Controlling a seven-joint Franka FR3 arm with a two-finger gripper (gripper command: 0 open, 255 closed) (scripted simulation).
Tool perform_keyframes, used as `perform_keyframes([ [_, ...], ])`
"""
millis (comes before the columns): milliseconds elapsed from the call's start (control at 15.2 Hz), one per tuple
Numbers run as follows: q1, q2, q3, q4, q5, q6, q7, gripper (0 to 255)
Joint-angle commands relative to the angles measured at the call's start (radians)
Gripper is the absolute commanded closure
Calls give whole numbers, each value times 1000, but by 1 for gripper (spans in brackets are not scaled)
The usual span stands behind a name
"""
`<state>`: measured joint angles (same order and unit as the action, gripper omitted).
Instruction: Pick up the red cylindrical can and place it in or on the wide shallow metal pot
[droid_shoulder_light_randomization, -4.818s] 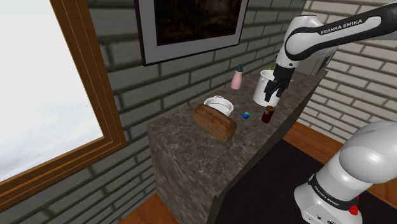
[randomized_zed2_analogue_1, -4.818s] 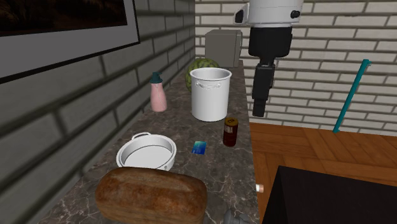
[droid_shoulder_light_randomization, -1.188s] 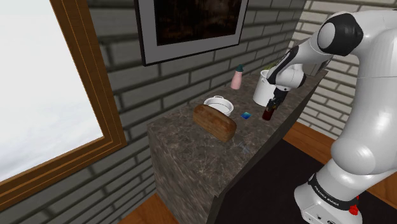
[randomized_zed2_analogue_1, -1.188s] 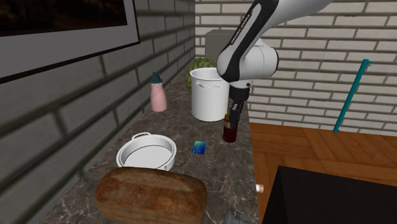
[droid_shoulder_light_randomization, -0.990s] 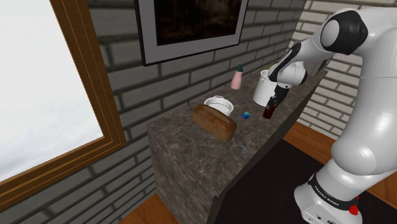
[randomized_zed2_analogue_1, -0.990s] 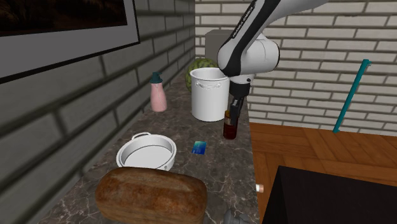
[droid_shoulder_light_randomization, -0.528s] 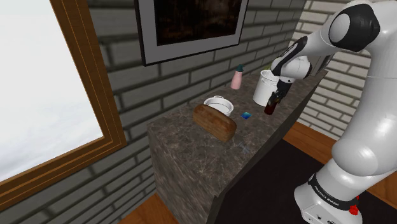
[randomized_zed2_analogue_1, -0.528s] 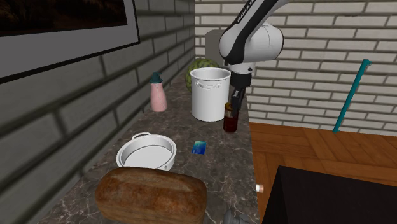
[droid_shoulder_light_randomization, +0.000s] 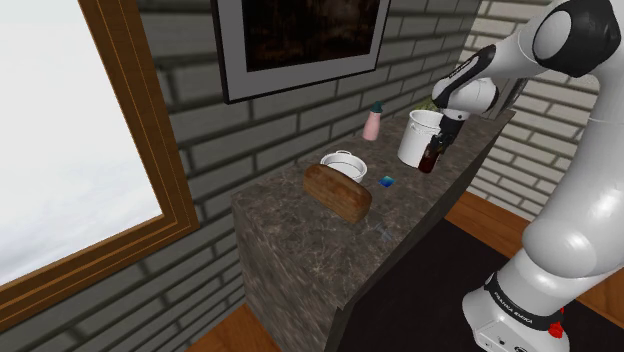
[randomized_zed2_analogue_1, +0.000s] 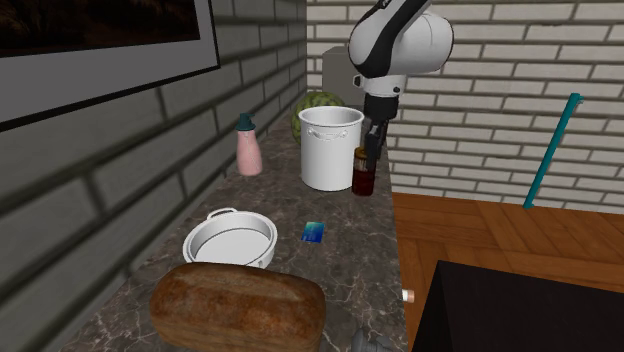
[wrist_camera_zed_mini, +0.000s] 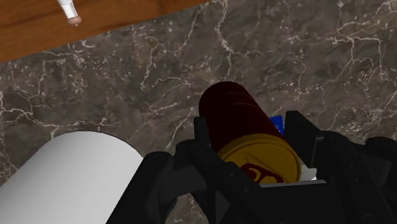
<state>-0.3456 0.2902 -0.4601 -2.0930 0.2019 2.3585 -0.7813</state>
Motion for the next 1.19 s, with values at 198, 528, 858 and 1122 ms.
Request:
perform_keyframes([
  [198, 57, 16, 27, 53, -9, -33, 96, 255],
  [528, 118, 62, 61, 144, -9, -76, 202, 255],
  [858, 170, 127, 94, 265, -5, -130, 299, 255],
  [1122, 204, 194, 118, 388, 0, -184, 372, 255],
])
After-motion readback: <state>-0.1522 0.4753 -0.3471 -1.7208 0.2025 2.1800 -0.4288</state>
